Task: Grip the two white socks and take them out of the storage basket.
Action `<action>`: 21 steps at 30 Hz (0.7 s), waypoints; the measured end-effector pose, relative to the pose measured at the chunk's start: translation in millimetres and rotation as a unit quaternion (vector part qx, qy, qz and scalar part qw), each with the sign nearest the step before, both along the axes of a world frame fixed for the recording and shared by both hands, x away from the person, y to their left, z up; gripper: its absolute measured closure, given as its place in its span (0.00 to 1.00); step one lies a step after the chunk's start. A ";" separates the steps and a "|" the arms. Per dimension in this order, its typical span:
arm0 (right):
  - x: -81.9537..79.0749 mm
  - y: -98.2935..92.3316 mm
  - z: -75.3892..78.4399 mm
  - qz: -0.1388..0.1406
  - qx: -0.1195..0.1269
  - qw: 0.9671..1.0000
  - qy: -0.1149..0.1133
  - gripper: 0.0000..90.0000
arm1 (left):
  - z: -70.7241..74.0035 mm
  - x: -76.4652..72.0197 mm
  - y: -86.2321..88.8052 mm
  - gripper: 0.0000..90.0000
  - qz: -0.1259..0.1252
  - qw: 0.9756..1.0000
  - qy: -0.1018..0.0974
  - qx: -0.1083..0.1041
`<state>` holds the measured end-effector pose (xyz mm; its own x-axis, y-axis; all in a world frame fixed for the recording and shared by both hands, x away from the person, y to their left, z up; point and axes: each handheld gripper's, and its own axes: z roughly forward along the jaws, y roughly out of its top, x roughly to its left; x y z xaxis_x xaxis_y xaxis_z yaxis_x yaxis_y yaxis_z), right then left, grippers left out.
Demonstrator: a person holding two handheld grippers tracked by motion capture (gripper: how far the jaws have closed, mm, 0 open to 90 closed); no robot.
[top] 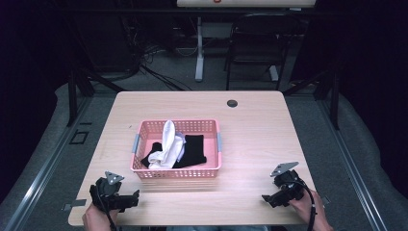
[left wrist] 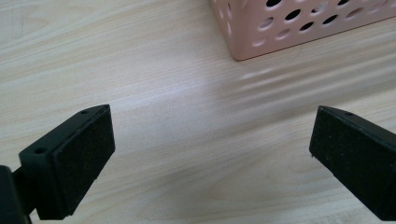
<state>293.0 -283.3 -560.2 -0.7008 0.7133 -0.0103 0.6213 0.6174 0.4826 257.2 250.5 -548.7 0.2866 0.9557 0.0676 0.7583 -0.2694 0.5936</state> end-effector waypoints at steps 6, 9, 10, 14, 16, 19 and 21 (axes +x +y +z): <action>-5.1 -2.6 4.2 -0.001 -0.008 1.000 -0.009 0.05 | 10.7 -3.9 -2.6 0.00 -0.010 0.999 -0.019 -0.032; -4.0 -0.4 2.4 0.001 0.001 1.000 -0.013 0.05 | 13.7 -4.4 -3.8 0.00 -0.010 0.999 -0.020 -0.025; -3.2 -0.1 3.1 0.007 -0.006 1.000 -0.009 0.05 | 13.7 -4.4 -3.8 0.00 -0.010 0.999 -0.020 -0.025; -4.0 3.4 1.6 0.010 -0.008 1.000 -0.010 0.05 | 19.5 -6.6 -3.1 0.00 -0.009 0.999 -0.018 -0.025; -4.6 3.4 1.3 0.008 -0.006 1.000 -0.009 0.05 | 23.3 -6.9 -2.0 0.00 -0.010 0.999 -0.019 -0.025; -4.8 1.6 0.5 0.003 -0.007 1.000 -0.009 0.05 | 30.7 -4.7 -0.6 0.00 -0.010 0.999 -0.022 -0.031; -4.8 1.6 0.4 0.002 -0.003 1.000 -0.007 0.05 | 34.4 -2.7 -0.1 0.00 -0.014 0.999 -0.022 -0.034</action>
